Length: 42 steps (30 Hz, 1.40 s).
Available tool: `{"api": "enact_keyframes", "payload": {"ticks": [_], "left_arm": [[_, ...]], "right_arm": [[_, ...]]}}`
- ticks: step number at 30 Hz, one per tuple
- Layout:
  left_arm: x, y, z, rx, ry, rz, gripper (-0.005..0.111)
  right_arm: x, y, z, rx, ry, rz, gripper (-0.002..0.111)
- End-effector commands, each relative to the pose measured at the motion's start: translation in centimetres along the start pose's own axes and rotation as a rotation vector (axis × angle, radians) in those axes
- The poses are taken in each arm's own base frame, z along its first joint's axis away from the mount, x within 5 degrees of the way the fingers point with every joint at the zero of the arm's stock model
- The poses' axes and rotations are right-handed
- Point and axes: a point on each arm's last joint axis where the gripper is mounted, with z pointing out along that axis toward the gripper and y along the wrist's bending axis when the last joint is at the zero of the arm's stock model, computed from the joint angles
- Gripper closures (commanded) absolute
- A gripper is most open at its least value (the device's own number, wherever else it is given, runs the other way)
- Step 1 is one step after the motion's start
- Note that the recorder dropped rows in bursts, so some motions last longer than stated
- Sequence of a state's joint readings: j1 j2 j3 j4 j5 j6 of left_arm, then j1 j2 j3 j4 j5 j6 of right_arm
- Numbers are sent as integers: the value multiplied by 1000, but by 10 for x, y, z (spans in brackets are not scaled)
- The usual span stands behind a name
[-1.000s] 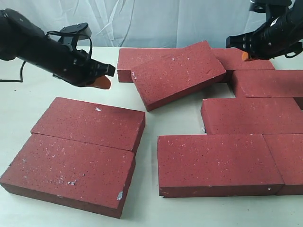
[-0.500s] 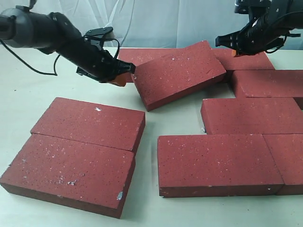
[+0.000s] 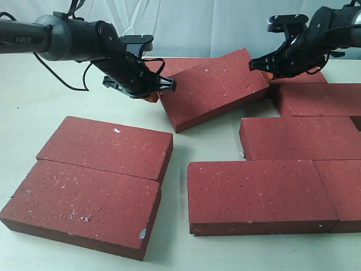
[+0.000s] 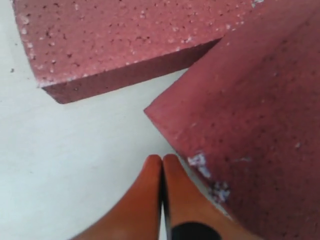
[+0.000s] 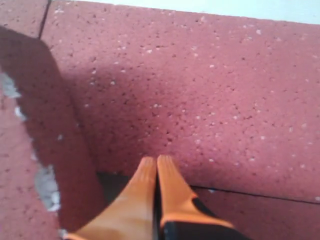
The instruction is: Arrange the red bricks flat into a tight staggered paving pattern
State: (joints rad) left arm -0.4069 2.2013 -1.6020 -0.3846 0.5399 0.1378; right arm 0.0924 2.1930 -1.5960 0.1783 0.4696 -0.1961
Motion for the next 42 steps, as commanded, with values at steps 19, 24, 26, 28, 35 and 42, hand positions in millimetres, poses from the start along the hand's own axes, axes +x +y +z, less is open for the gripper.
{"api": "enact_keyframes", "payload": {"ticks": [19, 24, 26, 28, 35, 42], "left_arm": [[-13, 26, -40, 12, 22, -79, 107], [-8, 30, -26, 9, 39, -94, 107], [-6, 30, -21, 19, 48, -99, 107], [-5, 29, -18, 38, 50, -102, 107], [-7, 27, -18, 59, 33, -87, 107], [-8, 28, -18, 56, 19, -88, 107]], "right_arm": [[-1, 75, -59, -239, 172, -77, 109], [8, 75, -43, -240, 226, -74, 109], [10, 74, -40, -229, 236, -88, 109], [11, 73, -39, -220, 242, -99, 109], [20, 72, -26, -223, 295, -96, 109], [25, 71, -18, -217, 317, -101, 109]]}}
